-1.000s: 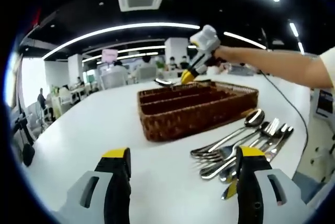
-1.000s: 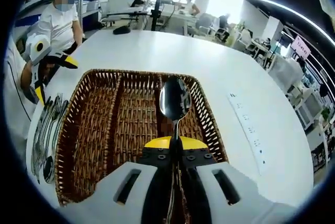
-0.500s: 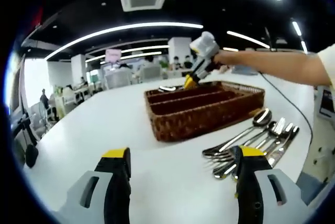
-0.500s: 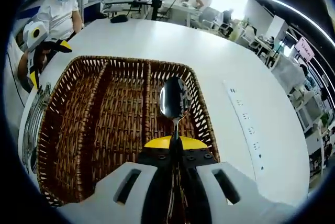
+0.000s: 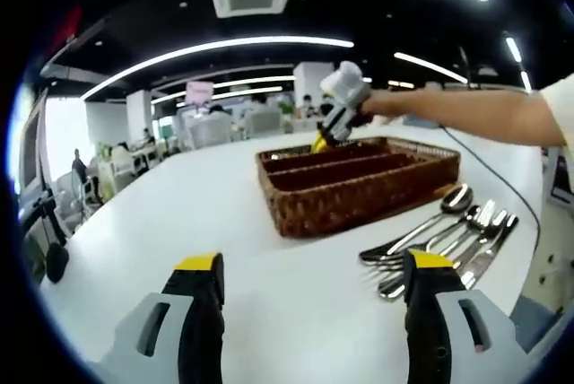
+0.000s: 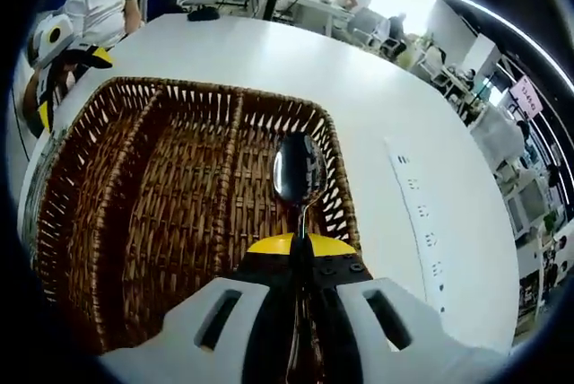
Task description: Arrange the knives, forks, and spoons in their matching storage slots by inserting each utensil handle-first until every utensil is classified and aligned in the correct compartment
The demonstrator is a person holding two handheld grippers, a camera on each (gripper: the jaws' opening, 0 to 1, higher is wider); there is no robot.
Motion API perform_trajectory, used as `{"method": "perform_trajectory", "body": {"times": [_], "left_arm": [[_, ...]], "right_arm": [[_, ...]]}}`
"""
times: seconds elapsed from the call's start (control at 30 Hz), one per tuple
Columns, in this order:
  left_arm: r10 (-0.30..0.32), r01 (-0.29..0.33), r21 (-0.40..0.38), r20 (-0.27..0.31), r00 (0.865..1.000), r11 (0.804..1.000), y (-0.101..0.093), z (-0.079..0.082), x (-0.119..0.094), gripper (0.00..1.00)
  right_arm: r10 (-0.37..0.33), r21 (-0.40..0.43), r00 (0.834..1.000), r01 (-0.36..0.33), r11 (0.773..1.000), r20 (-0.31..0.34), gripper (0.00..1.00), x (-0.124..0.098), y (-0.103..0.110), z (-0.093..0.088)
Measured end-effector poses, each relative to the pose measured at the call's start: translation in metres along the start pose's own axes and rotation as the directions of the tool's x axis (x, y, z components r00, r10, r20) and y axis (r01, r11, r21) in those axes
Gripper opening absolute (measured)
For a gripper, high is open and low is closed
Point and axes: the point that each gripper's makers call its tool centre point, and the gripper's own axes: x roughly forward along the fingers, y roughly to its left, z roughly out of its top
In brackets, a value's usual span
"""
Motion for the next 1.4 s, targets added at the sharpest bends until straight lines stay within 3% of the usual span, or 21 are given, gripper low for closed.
{"method": "perform_trajectory", "body": {"times": [0.57,1.2,1.4], "left_arm": [[0.006,-0.006,0.005,-0.018,1.000,1.000,0.003,-0.004,0.003,0.82],[0.007,-0.007,0.005,-0.016,1.000,1.000,0.000,-0.004,0.001,0.82],[0.008,-0.008,0.006,-0.008,1.000,1.000,-0.001,-0.001,-0.002,0.82]], "right_arm": [[0.016,0.003,1.000,-0.016,1.000,-0.006,0.03,0.013,-0.001,-0.008],[-0.011,0.038,1.000,0.012,0.999,-0.004,0.09,0.010,-0.003,-0.011],[-0.038,0.051,0.999,0.037,0.998,0.016,0.12,-0.002,-0.009,-0.006]]}}
